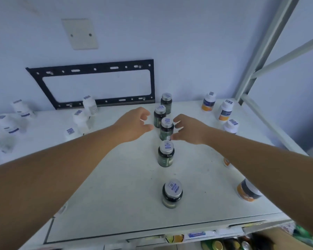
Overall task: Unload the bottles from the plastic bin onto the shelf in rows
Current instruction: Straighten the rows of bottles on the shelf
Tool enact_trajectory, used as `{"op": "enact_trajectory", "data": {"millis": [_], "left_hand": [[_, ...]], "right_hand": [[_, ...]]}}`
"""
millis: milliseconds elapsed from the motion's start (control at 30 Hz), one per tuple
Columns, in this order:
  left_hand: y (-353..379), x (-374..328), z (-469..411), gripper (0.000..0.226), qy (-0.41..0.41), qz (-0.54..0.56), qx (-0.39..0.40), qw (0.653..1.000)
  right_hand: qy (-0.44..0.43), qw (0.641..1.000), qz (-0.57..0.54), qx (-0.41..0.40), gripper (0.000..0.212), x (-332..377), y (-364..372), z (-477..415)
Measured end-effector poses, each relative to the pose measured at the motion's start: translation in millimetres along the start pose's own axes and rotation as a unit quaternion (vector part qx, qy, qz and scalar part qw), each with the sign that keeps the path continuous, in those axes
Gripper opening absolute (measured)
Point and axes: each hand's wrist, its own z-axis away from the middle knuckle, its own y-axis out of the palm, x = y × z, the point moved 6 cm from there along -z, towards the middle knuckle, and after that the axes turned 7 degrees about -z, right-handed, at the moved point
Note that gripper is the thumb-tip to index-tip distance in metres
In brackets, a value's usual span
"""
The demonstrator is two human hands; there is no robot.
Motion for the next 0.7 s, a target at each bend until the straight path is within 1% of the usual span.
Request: {"op": "enact_trajectory", "data": {"millis": [167, 267, 333, 400, 467, 700], "left_hand": [[13.3, 9.8, -28.7, 0.057, -0.019, -0.001, -0.012, 1.000], [15.3, 11.4, -49.9, 0.063, -0.009, 0.023, -0.023, 0.999], [20.8, 10.5, -62.3, 0.071, 0.005, 0.041, -0.008, 0.999], [29.3, 9.4, -71.0, 0.076, 0.017, 0.061, 0.013, 0.998], [36.7, 9.5, -77.6, 0.073, 0.030, 0.080, 0.018, 0.996], [45.1, 13.1, -93.1, 0.052, 0.038, 0.056, -0.022, 0.997]], "right_hand": [[-0.029, 1.000, 0.003, -0.010, 0.064, -4.0, 12.6, -18.9], [-0.038, 0.999, 0.008, -0.033, 0.053, -4.3, 11.4, -25.3], [-0.046, 0.998, 0.017, -0.038, 0.047, -4.3, 14.5, -26.7], [-0.052, 0.998, 0.012, -0.036, 0.045, -3.8, 16.6, -26.1], [-0.056, 0.998, 0.002, -0.039, 0.045, -3.4, 16.7, -24.6], [-0.058, 0.997, -0.033, -0.034, 0.045, 3.3, 21.8, -19.8]]}}
